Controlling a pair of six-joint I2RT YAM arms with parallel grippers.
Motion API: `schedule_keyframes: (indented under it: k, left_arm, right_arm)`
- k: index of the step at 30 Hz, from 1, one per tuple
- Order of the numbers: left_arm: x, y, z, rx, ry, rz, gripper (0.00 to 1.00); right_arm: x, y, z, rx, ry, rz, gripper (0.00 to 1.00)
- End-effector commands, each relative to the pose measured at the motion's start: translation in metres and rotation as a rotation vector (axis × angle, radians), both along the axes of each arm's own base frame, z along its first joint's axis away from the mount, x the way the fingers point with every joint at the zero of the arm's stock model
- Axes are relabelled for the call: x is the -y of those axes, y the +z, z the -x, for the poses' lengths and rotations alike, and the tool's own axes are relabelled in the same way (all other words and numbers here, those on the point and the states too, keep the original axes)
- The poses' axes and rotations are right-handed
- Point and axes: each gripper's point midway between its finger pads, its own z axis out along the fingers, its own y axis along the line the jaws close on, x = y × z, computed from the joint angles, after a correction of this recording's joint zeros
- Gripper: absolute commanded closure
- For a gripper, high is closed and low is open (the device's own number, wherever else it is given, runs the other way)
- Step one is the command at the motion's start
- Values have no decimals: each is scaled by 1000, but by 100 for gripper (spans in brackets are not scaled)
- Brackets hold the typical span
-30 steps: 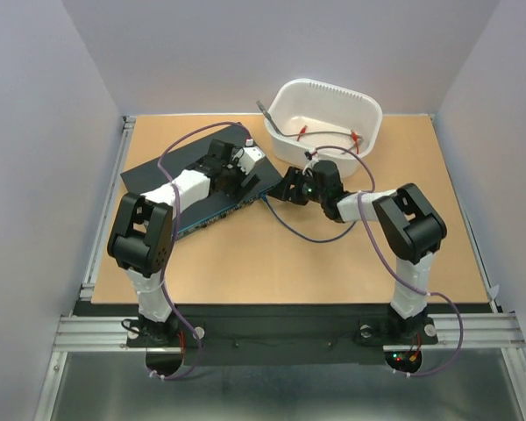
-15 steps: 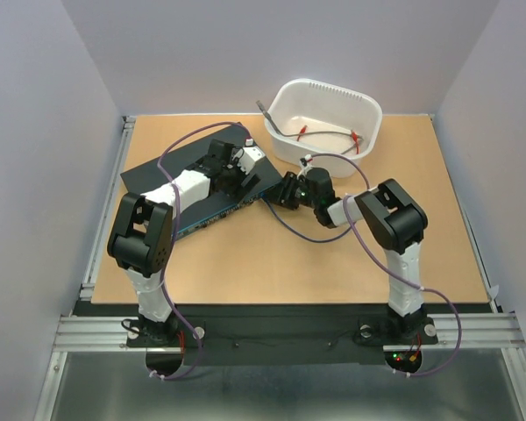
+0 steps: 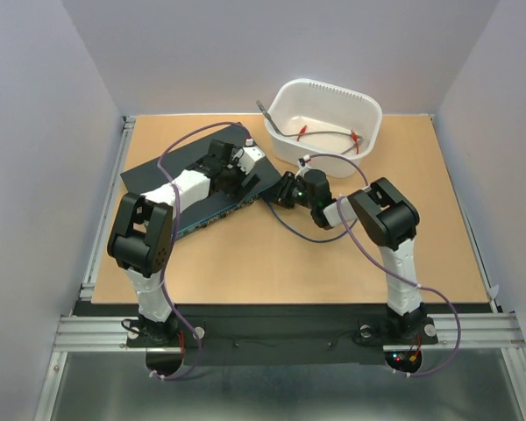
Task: Pull the plug from the switch port
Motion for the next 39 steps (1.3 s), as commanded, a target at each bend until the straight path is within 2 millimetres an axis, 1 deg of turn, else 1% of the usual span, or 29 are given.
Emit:
schedule_keyframes:
  k: [1,4,5,6,7,10,11,13,14,15,16,17,18,19,22,23,24,25,26,28,29,31,32,33,34,35,37,38,39]
  left_arm:
    - [-5,-8,9,-30,1,-17,5]
    - [-5,-11,10,-37,1,-18,5]
    - [-5,-11,10,-37,2,-17,5]
    - [-5,-11,10,-38,1,-16,5]
    - [-4,-11,10,-40,0,-15,5]
    - [-5,-10,10,-36,2,-16,5]
    - [-5,-10,10,-35,-1,-17,5]
    - [-5,-10,9,-33,1,-18,5]
    - [-5,-10,9,-35,1,-19,5]
    - [-5,-10,9,-33,2,-19,5]
    - [-6,-10,8,-30,3,-22,5]
    - [-6,-9,8,-27,3,-23,5]
    - [-6,-8,8,-24,4,-23,5]
    - [-8,-6,6,-19,10,-24,5]
    - [-8,-4,5,-15,11,-24,5]
    - [-7,-4,5,-15,11,-25,5]
    - [-7,-5,5,-16,12,-27,5]
    - [-8,-5,5,-15,13,-28,5]
    - [-8,-5,5,-17,13,-29,5]
    - [-8,-5,5,-15,13,-28,5]
    - [-8,-6,5,-18,14,-30,5]
    - [-9,-4,4,-11,17,-30,5]
    - [-10,-4,4,-12,18,-31,5]
    - [-11,-2,4,-9,22,-32,5]
    - [-12,-2,4,-7,23,-35,5]
    - [-12,-1,4,-3,23,-36,5]
    - [-16,1,3,3,30,-39,5]
    - [-19,4,2,8,38,-36,5]
    - [-21,6,1,13,42,-35,5]
  right_arm:
    - [-13,16,-9,28,-4,-79,66]
    - [-14,16,-9,21,-7,-106,71]
    - [-15,13,-9,18,-10,-112,77]
    - [-15,13,-9,18,-10,-115,80]
    - [-13,11,-10,15,-17,-114,87]
    - [-10,12,-8,26,-25,-107,100]
    - [-7,8,-6,28,-30,-91,100]
    - [-3,12,-2,42,-36,-80,100]
    - [1,6,3,41,-36,-57,100]
    - [3,11,6,50,-33,-57,99]
    - [5,11,8,52,-33,-51,99]
    - [10,3,17,38,-29,-30,100]
    - [12,1,21,33,-31,-22,100]
    - [15,4,24,35,-33,-22,99]
    - [25,-5,38,18,-38,12,100]
    - [27,1,39,30,-40,11,100]
    - [29,-3,45,23,-36,26,100]
    - [31,-3,46,24,-37,31,99]
    - [33,4,47,36,-41,28,100]
    - [36,6,51,40,-37,43,100]
    - [35,18,52,65,-29,37,100]
    - [32,29,58,80,-6,46,99]
    - [25,39,60,118,19,59,99]
    - [21,67,60,159,33,56,100]
    - [15,80,64,203,62,74,99]
    - [12,101,65,225,67,60,100]
    - [16,147,67,324,73,86,100]
    - [17,179,59,409,47,93,99]
    - [22,191,57,422,28,122,100]
